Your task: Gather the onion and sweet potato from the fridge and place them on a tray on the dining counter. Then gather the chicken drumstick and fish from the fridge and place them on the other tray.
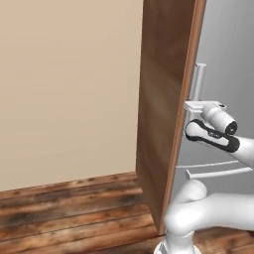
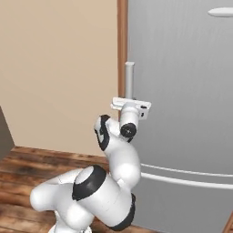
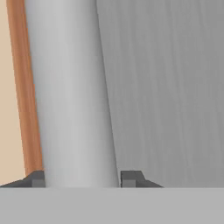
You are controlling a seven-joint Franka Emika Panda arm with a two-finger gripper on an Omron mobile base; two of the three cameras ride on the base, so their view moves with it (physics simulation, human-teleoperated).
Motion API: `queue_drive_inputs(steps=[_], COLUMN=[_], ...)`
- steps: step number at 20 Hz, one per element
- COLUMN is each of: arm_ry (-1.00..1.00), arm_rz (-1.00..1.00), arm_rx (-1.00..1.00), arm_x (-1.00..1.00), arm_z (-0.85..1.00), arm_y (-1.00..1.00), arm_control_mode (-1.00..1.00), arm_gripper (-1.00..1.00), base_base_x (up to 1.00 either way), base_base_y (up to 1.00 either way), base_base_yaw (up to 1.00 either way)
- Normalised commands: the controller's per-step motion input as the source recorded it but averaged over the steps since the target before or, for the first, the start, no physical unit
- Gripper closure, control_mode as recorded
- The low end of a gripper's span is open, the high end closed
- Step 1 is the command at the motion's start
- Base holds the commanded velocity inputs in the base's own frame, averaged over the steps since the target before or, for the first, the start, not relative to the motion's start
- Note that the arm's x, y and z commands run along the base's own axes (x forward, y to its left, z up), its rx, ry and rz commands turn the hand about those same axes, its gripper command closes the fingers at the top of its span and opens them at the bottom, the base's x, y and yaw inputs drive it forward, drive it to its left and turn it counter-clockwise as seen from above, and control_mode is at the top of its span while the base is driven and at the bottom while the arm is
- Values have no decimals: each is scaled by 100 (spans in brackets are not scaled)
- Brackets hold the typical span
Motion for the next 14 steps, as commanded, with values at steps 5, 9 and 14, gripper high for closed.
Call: queue_drive_inputs(steps=[5,9,14], arm_ry=[12,25,25], arm_rz=[23,23,22], arm_rx=[14,11,9], arm_x=[42,57,60], arm_z=[34,38,48], arm_y=[-9,0,0], arm_control_mode=[-100,-100,-100], arm_gripper=[100,100,100], base_base_x=[0,0,0], base_base_y=[0,0,0], base_base_yaw=[0,0,0])
